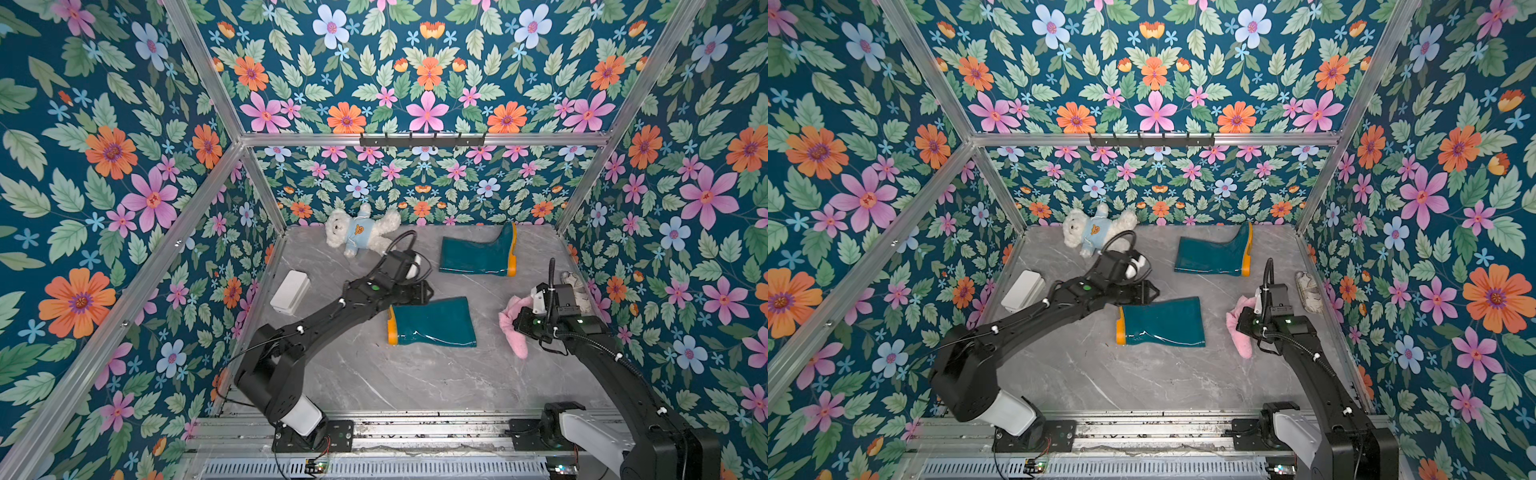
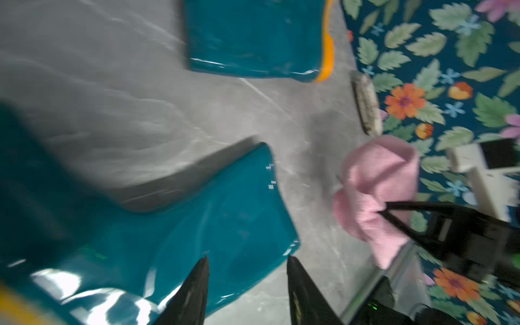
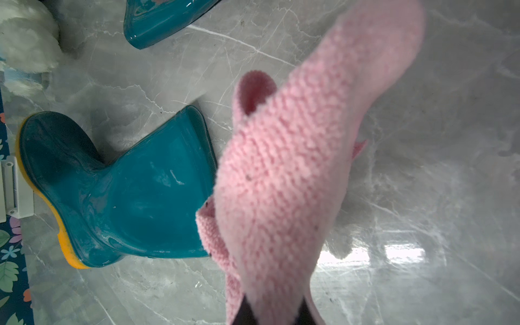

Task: Wipe the rubber boots with a cloth
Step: Adjust the rubber boot at the center of the board, then wipe the dirt off the rubber boot.

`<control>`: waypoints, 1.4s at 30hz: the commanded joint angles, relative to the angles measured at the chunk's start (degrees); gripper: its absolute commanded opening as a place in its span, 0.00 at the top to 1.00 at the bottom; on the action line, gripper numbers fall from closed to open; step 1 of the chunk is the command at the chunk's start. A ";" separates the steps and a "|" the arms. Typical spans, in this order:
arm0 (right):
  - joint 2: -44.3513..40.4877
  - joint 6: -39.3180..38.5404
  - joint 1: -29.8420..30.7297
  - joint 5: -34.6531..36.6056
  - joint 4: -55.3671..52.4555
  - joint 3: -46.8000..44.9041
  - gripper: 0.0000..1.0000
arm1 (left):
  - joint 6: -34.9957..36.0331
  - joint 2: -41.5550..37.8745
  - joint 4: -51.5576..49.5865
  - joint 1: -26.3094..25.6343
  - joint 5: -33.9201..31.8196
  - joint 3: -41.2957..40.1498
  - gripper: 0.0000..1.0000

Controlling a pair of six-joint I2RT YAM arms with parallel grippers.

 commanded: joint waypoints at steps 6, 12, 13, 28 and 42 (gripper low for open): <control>1.95 -0.94 0.01 0.44 -1.75 2.09 1.00 | 3.63 -4.70 5.96 6.32 -3.09 -13.60 0.54; 2.43 -0.55 0.10 -0.08 -2.20 3.13 1.00 | 4.24 -2.11 7.86 7.17 -3.11 -14.58 0.56; 2.52 -0.34 0.10 -0.18 -2.26 3.19 1.00 | 4.30 -1.90 7.84 7.22 -3.24 -14.78 0.56; 14.85 4.02 15.41 5.62 0.48 13.45 1.00 | 4.63 -2.28 12.20 9.41 -0.33 -20.47 0.64; 54.65 8.52 37.36 1.65 4.61 50.57 1.00 | 4.74 -0.19 17.32 11.25 3.23 -23.89 0.73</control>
